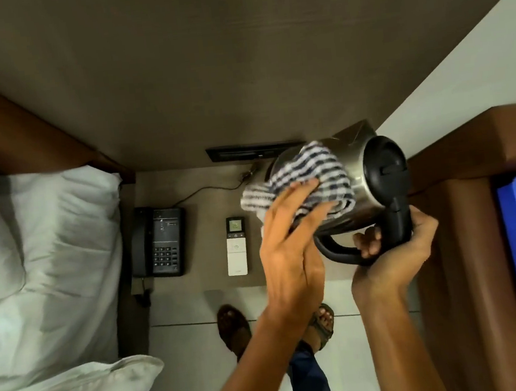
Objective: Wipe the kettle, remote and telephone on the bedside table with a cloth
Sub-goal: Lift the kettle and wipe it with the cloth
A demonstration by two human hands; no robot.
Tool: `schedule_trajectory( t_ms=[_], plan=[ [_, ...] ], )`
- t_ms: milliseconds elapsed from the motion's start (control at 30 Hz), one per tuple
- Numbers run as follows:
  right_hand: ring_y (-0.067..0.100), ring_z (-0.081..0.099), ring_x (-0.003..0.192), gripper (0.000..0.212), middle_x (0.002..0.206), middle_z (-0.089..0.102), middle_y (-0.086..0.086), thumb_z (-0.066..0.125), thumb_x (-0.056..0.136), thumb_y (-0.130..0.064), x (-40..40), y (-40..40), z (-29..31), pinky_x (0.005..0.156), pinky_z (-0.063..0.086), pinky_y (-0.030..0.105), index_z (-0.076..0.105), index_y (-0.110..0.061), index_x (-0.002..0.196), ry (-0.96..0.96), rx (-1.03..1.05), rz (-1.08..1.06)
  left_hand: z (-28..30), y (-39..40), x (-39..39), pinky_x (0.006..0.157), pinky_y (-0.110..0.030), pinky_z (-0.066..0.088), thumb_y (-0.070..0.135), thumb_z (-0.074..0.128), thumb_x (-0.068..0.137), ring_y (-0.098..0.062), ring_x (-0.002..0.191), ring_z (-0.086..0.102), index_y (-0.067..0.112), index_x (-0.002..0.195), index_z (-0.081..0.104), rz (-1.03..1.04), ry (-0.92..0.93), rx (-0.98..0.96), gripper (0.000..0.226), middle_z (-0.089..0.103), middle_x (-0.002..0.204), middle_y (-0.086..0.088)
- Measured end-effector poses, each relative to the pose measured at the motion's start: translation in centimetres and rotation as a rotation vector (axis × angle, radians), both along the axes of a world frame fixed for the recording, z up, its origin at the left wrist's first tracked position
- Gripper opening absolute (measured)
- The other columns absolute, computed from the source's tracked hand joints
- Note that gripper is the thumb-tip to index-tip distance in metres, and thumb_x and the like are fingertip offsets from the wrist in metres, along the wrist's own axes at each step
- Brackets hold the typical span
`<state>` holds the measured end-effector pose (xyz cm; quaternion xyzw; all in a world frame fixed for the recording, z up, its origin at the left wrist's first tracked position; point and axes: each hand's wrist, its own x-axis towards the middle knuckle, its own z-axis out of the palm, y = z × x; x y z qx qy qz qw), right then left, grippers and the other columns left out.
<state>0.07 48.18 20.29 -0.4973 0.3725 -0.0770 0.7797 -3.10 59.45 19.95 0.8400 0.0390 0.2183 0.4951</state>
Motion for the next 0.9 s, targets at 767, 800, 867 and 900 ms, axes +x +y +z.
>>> schedule_trajectory(
  t_ms=[767,800,867,900],
  plan=[
    [0.008,0.05,0.05,0.045,0.053,0.051,-0.009,0.059,0.1,-0.027,-1.9,1.6,-13.7,0.05,0.043,0.023,0.057,-0.027,0.055,0.183,-0.251,-0.064,-9.1,9.1,2.1,0.103,-0.05,0.059,-0.009,0.045,0.093,-0.028,0.112,0.07,0.018,0.113,0.068,0.737,0.678,-1.085,0.04,0.07,0.112,-0.003],
    [0.007,0.05,0.05,0.046,0.053,0.052,-0.009,0.058,0.101,-0.027,-2.2,1.8,-14.4,0.051,0.043,0.025,0.059,-0.028,0.054,0.182,-0.262,-0.071,-9.6,9.3,1.7,0.1,-0.048,0.06,-0.009,0.046,0.093,-0.027,0.11,0.07,0.02,0.108,0.068,0.759,0.681,-1.085,0.04,0.07,0.11,-0.002],
    [0.007,0.052,0.052,0.051,0.053,0.054,-0.01,0.055,0.104,-0.025,-2.9,2.3,-15.7,0.054,0.045,0.027,0.062,-0.031,0.053,0.18,-0.294,-0.06,-10.5,9.5,0.8,0.092,-0.044,0.061,-0.008,0.047,0.093,-0.024,0.105,0.07,0.026,0.098,0.068,0.778,0.673,-1.066,0.04,0.07,0.105,0.0],
    [0.009,0.053,0.054,0.053,0.055,0.055,-0.008,0.054,0.104,-0.025,-3.3,2.5,-16.4,0.055,0.046,0.029,0.063,-0.031,0.053,0.179,-0.304,-0.056,-10.8,9.5,0.4,0.09,-0.042,0.06,-0.007,0.047,0.093,-0.023,0.104,0.069,0.028,0.095,0.068,0.773,0.668,-1.048,0.04,0.07,0.104,0.002]
  ],
)
